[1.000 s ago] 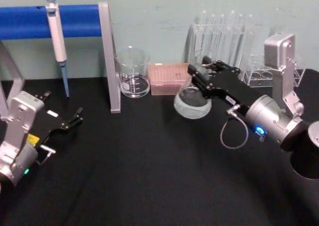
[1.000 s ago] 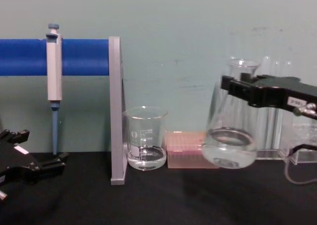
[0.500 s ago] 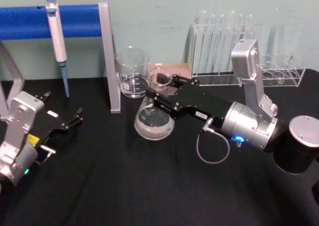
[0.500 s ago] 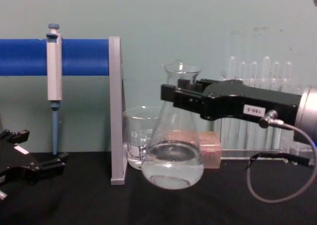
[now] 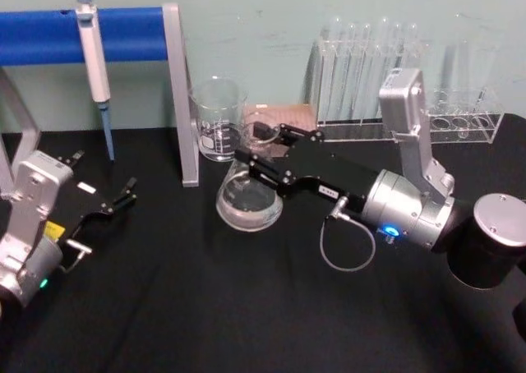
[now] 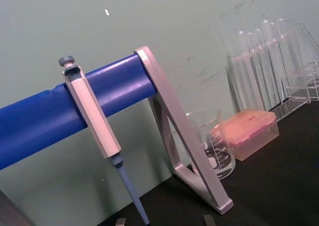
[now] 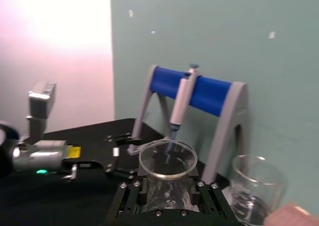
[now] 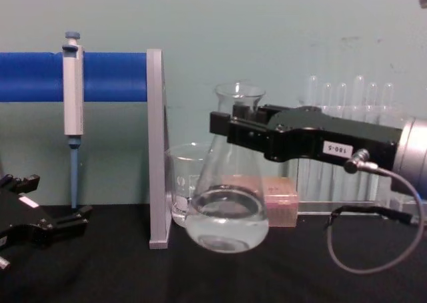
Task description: Grasp the erlenmeyer flask with one hand, shake it three times, then place it back.
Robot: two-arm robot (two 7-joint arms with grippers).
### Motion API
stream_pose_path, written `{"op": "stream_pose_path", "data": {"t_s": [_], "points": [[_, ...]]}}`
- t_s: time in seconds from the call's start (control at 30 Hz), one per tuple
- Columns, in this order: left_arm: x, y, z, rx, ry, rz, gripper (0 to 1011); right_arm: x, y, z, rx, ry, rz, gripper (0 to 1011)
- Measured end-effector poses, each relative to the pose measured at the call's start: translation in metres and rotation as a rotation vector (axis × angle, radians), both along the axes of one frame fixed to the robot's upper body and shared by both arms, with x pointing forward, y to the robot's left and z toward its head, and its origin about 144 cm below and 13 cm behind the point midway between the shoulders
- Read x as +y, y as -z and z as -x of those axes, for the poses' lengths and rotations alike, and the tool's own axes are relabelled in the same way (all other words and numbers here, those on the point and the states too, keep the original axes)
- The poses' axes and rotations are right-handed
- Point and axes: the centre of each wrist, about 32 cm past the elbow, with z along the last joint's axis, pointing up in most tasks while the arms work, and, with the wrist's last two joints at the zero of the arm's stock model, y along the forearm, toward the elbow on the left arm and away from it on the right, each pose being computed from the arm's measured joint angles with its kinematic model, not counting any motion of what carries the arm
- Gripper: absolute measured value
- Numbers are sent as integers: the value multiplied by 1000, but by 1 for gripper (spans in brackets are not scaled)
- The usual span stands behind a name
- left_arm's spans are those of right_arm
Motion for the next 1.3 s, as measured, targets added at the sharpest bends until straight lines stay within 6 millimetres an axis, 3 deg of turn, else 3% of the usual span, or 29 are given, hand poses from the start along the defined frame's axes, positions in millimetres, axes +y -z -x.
{"op": "stream_pose_path", "data": {"t_s": [0.3,0.8,1.03,1.3], "points": [[0,0,0,0,0,0,1001,-15,1,6,-18,174,-28,451],[0,0,0,0,0,0,1001,-65,-4,25,-22,554,-38,451],[0,0,0,0,0,0,1001,-74,-4,31,-17,647,-38,451],[0,0,0,0,0,0,1001,-68,-5,29,-13,616,-38,451]]}}
